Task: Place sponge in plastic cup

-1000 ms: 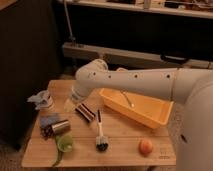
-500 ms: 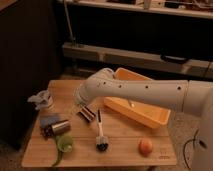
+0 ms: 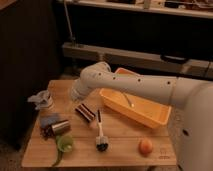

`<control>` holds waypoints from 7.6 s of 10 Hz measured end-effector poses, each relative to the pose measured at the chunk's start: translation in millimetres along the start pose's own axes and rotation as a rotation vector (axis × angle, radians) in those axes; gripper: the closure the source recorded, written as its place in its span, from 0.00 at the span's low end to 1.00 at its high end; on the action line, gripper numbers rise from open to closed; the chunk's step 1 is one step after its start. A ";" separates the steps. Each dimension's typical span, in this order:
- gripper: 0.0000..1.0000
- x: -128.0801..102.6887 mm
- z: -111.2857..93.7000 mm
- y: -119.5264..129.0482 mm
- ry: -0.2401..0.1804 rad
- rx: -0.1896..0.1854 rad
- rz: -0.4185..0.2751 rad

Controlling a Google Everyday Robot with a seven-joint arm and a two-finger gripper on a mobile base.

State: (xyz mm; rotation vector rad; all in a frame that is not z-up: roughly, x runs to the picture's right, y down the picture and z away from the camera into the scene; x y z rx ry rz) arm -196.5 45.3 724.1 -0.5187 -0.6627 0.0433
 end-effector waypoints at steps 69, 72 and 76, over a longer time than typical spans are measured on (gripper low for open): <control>0.20 32.7 42.5 161.1 -0.022 -0.284 -0.105; 0.20 42.8 38.1 162.0 -0.022 -0.282 -0.083; 0.20 49.8 27.9 155.3 -0.067 -0.263 -0.060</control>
